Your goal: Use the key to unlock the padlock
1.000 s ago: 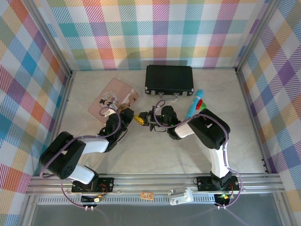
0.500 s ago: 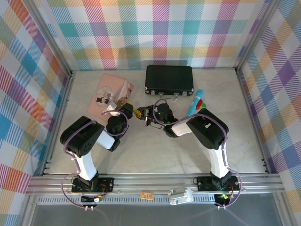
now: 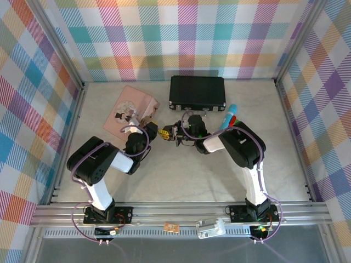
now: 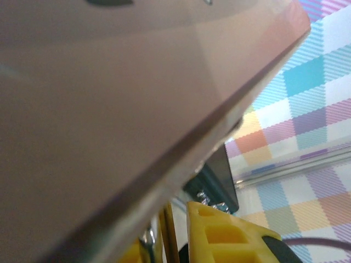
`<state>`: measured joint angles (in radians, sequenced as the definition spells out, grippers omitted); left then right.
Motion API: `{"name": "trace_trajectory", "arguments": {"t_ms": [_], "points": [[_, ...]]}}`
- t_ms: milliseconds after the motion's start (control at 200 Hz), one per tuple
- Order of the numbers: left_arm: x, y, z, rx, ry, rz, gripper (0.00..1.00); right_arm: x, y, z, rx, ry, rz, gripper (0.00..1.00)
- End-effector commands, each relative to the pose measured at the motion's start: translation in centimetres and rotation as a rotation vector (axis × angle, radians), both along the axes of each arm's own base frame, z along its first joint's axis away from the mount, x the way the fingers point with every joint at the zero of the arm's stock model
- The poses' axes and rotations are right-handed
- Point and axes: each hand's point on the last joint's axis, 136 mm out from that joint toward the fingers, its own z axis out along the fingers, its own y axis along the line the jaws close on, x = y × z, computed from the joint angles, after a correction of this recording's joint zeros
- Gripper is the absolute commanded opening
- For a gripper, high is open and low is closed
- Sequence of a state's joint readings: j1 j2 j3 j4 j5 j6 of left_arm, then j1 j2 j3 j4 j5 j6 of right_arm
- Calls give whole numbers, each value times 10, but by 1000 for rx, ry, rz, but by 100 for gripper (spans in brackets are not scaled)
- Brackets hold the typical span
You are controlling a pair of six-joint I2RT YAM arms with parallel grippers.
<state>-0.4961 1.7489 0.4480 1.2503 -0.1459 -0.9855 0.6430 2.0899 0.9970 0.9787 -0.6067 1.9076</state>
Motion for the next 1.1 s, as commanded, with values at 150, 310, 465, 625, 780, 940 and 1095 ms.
{"name": "trace_trajectory", "arguments": {"t_ms": [150, 310, 465, 625, 780, 940, 1095], "points": [[-26, -7, -38, 69, 255, -49, 0, -3, 1, 58, 43, -433, 129, 30], [-33, 6, -30, 127, 329, -1, 0, -12, -20, 43, -66, -574, 177, 39], [-38, 11, -24, 172, 363, -3, 0, -34, -41, 23, -347, -724, 352, 41], [-39, 3, -32, 177, 404, -44, 0, -57, -63, 11, -545, -921, 500, 39], [-40, -6, -37, 171, 457, -85, 0, -87, -59, -13, -669, -1141, 685, 41], [-42, -13, -37, 148, 507, -121, 0, -101, -33, -24, -675, -1348, 734, 42], [-45, -13, -34, 141, 522, -128, 0, -86, -13, -27, -710, -1447, 682, 41]]}}
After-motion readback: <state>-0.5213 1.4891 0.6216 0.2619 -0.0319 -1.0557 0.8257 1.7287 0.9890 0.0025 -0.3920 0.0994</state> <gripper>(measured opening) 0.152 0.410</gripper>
